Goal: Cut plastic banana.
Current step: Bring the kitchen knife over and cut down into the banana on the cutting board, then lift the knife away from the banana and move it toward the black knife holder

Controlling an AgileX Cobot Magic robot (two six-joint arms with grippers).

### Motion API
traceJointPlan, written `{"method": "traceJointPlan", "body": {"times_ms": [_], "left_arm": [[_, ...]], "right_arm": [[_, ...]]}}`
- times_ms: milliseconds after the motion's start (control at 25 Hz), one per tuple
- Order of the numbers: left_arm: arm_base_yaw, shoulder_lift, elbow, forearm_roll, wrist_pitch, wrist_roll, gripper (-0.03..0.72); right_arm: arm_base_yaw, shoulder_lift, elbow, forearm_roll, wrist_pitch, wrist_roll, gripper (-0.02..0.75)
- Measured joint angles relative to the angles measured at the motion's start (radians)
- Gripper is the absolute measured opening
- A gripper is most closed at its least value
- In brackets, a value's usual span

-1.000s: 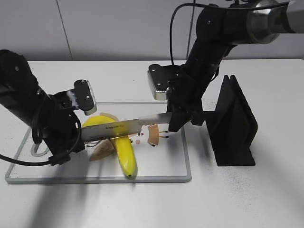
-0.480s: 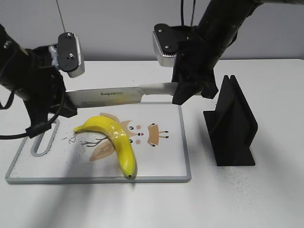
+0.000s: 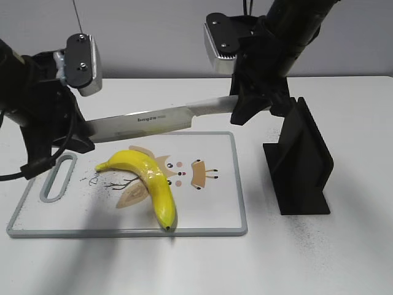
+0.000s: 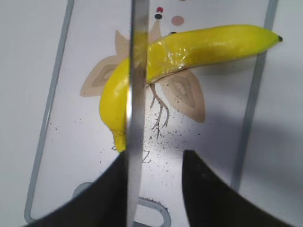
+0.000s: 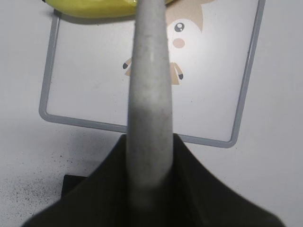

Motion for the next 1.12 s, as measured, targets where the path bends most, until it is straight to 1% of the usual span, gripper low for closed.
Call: {"method": "traceJointPlan", "body": {"times_ms": [80, 160, 200, 280, 360, 480, 560, 640, 800, 960, 1120], "left_arm": [[0.0, 0.0, 0.0, -0.001, 0.005, 0.008, 0.416], [0.0, 0.0, 0.0, -0.009, -0.004, 0.01, 0.566], [0.0, 0.0, 0.0, -0.017, -0.015, 0.01, 0.622], [0.0, 0.0, 0.0, -0.026, -0.04, 0.01, 0.67], [0.0, 0.0, -0.006, -0.028, -0.066, 0.01, 0.685], [0.0, 0.0, -0.027, -0.029, -0.097, 0.009, 0.686], [0.0, -0.002, -0.047, -0.029, -0.098, -0.022, 0.686], [0.0, -0.006, -0.064, -0.02, -0.087, -0.077, 0.686], [0.009, -0.031, -0.077, 0.058, -0.049, -0.235, 0.683], [0.041, -0.053, -0.115, 0.19, -0.001, -0.468, 0.672], [0.084, -0.089, -0.149, 0.321, 0.057, -0.71, 0.652]], "right_arm": [[0.0, 0.0, 0.0, -0.003, -0.003, 0.002, 0.163], [0.0, 0.0, 0.0, -0.004, -0.011, 0.003, 0.162], [0.0, 0.0, 0.0, -0.004, -0.015, 0.003, 0.162], [0.0, 0.0, 0.0, -0.004, -0.019, 0.004, 0.162], [0.0, 0.0, 0.0, -0.008, -0.024, 0.004, 0.162], [0.0, 0.0, 0.0, -0.031, -0.024, 0.004, 0.162], [0.0, 0.0, 0.0, -0.046, -0.024, 0.024, 0.162], [0.0, 0.0, -0.002, -0.053, -0.024, 0.085, 0.162], [0.0, 0.0, -0.039, -0.076, -0.007, 0.232, 0.162], [0.0, 0.0, -0.093, -0.11, 0.013, 0.432, 0.162], [0.0, 0.0, -0.154, -0.174, 0.053, 0.657, 0.162]]}}
